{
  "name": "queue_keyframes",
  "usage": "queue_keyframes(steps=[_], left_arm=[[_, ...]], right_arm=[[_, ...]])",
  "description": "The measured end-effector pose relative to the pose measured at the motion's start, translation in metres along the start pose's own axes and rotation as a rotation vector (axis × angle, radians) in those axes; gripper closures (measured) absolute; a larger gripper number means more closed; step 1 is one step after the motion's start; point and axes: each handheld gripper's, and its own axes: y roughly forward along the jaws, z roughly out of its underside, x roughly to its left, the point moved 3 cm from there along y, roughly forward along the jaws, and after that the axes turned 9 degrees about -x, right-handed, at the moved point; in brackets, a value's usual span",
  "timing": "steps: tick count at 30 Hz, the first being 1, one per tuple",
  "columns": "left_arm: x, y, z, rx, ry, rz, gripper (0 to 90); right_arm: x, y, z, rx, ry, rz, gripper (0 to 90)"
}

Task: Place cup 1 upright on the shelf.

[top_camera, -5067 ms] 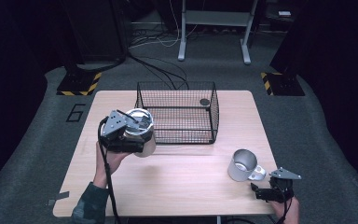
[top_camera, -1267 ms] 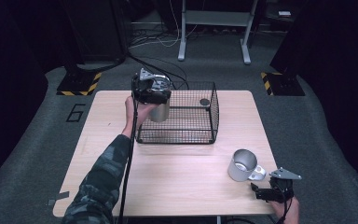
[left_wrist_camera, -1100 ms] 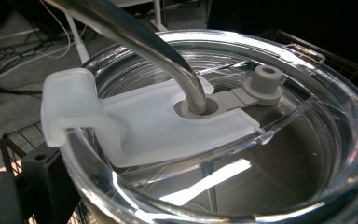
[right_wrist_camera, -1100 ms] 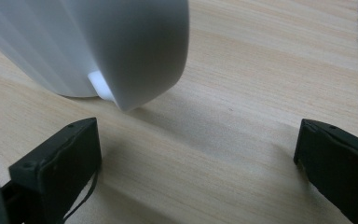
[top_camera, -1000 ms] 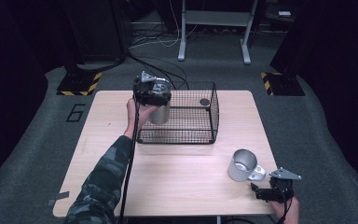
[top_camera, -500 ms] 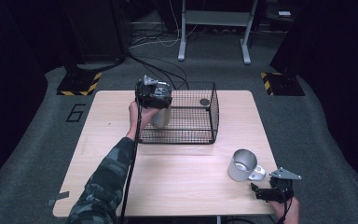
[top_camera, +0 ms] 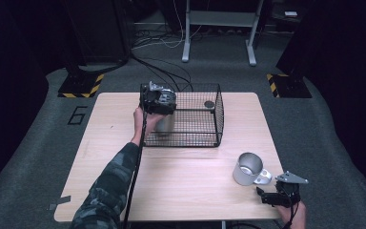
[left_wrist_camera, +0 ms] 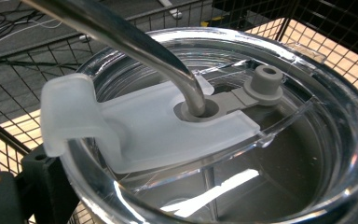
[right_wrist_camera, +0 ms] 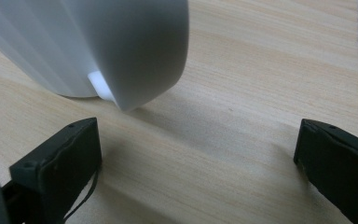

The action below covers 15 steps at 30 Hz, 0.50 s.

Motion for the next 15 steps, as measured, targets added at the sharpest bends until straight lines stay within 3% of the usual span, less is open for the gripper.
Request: queue_keyframes(steps=[8, 15], left_arm=[[0.002, 0.005, 0.009, 0.011, -0.024, -0.008, 3.7], [0.001, 0.007, 0.011, 0.006, -0.017, -0.006, 3.7]], right_arm=[[0.000, 0.000, 0.000, -0.001, 0.001, -0.002, 0.5], [-0.001, 0.000, 0.000, -0.001, -0.004, -0.001, 0.6]])
